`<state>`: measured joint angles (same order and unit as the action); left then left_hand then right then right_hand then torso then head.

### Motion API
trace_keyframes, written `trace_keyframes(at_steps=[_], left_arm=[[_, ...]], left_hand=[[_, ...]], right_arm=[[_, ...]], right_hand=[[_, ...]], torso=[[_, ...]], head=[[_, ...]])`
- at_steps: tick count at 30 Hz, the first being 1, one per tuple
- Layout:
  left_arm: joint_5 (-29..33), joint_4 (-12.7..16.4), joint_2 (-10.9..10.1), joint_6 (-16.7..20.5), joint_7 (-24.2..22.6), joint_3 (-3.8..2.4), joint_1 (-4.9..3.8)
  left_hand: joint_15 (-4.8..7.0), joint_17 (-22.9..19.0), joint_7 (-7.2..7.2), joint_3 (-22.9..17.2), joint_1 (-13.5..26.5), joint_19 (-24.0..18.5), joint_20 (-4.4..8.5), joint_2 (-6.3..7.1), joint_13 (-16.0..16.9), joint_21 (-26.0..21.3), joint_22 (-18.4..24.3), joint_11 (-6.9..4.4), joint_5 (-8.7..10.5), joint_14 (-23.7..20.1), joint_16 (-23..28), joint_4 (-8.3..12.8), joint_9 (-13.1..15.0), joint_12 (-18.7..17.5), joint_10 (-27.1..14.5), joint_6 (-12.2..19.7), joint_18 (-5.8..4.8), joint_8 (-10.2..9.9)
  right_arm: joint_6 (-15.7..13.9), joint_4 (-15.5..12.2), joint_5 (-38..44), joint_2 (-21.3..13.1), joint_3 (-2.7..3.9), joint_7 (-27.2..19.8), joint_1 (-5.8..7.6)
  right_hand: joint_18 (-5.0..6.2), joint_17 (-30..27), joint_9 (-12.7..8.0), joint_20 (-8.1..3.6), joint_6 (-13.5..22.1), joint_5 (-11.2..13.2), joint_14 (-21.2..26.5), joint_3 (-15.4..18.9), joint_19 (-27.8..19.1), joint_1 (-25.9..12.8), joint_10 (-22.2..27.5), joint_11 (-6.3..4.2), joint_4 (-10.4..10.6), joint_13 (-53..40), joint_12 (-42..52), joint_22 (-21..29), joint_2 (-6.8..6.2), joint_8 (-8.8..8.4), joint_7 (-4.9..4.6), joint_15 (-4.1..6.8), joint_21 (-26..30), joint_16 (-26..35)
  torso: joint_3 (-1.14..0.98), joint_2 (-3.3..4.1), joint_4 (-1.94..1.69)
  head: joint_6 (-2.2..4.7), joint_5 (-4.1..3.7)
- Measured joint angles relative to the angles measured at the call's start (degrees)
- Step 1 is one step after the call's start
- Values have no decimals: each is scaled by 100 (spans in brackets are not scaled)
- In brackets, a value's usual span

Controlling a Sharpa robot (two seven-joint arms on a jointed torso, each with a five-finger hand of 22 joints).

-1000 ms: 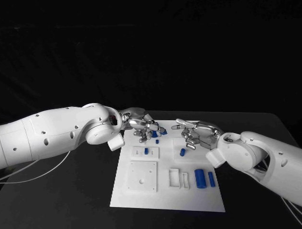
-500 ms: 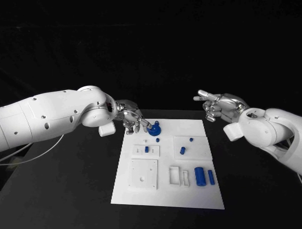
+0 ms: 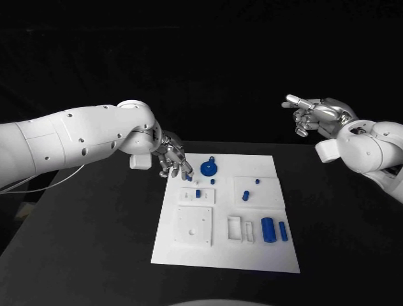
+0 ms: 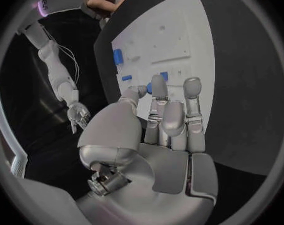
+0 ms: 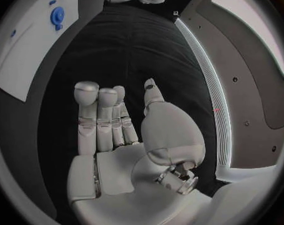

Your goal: Assemble the parts on the task board

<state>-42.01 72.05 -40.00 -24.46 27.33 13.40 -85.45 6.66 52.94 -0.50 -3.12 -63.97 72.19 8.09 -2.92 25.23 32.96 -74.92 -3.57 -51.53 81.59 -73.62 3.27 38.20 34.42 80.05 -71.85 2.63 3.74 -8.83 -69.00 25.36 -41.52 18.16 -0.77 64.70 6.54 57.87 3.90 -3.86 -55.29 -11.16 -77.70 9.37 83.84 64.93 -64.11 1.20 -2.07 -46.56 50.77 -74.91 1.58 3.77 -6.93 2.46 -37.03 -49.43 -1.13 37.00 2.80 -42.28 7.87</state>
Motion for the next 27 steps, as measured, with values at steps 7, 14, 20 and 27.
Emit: trace_keyframes(at_steps=[7,14,20,27], left_arm=[[-447,-63,162,33,78,29,13],[-842,-80,273,154,58,39,158],[-1110,-100,301,224,21,39,262],[-1265,-92,291,301,13,38,402]], left_hand=[[-21,24,13,0,5,0,0,5,0,29,0,19,0,21,0,0,43,0,19,-12,0,-2],[-21,26,20,0,5,0,0,5,0,29,1,0,-34,21,0,1,72,0,41,-20,-2,-11],[-22,26,20,15,4,0,0,5,-1,29,1,0,-34,21,0,16,97,0,41,-20,-2,-15],[-11,49,29,15,4,21,-21,4,-1,29,0,9,-34,72,0,16,115,0,50,-29,-2,-26]], right_arm=[[-19,146,210,83,28,-55,49],[-17,176,323,117,33,-79,57],[-14,192,379,127,35,-87,60],[-9,215,408,146,35,-90,60]], right_hand=[[-2,0,0,0,0,-38,0,23,0,0,0,0,-23,7,0,0,0,0,0,0,0,0],[-4,0,0,0,-16,-38,-20,6,0,0,0,1,-41,11,0,0,0,0,-14,20,-24,0],[-5,0,0,0,-16,-38,-20,6,0,0,1,1,-40,12,0,0,0,0,-14,20,-24,0],[-8,0,1,0,-16,-38,-20,7,0,0,1,1,-40,12,0,0,0,0,-13,20,-24,0]], torso=[[7,4,2],[18,5,3],[19,5,4],[15,4,4]], head=[[-50,49],[-98,66],[-130,73],[-149,76]])
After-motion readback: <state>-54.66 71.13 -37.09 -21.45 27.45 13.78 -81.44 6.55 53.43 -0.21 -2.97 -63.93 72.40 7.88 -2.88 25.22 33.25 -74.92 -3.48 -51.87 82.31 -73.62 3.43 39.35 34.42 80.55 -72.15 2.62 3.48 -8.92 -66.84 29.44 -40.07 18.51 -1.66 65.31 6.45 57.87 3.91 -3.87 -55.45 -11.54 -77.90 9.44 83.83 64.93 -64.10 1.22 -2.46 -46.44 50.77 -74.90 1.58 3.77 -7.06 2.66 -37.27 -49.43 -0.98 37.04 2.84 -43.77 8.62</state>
